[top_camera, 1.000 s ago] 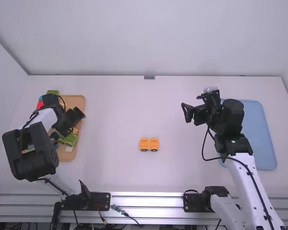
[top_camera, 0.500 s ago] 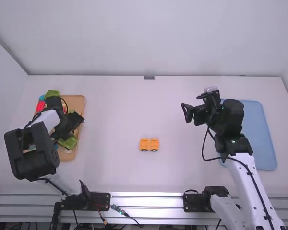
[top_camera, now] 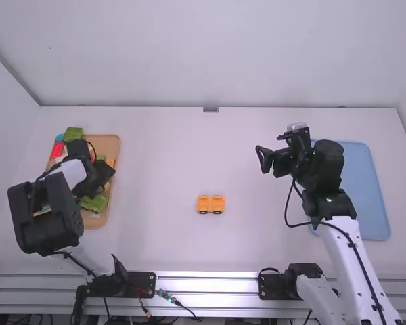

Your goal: Assemble lego blocks to make yellow taxi

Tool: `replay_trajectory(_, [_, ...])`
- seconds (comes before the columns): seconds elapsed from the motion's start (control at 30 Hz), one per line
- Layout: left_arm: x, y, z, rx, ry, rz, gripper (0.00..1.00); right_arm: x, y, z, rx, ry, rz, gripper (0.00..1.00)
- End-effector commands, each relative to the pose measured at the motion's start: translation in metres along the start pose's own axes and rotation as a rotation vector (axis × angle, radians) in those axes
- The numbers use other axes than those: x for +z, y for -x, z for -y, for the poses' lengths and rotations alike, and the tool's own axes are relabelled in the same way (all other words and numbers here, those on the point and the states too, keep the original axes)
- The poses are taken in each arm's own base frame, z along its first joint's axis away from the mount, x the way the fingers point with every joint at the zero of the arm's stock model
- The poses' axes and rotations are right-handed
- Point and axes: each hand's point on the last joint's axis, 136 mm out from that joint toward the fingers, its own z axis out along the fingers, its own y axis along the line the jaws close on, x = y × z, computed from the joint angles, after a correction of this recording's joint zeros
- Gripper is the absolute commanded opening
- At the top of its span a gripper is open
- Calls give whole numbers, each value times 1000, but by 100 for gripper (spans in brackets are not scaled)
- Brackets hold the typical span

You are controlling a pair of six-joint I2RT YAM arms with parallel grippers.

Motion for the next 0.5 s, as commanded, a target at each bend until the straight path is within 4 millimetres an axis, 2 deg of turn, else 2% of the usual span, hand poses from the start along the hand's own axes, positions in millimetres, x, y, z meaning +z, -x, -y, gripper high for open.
replay_trajectory(0.0, [3, -6, -4, -14, 16, -13, 79, -4, 18, 0, -12, -5, 37, 99])
replay_trajectory(0.23, [3, -3, -7, -25, 29, 4, 74, -3, 18, -6, -22, 10, 37, 99])
replay_trajectory(0.47, [3, -2, -7, -19, 45, 16, 74, -3, 18, -6, -23, 12, 36, 99])
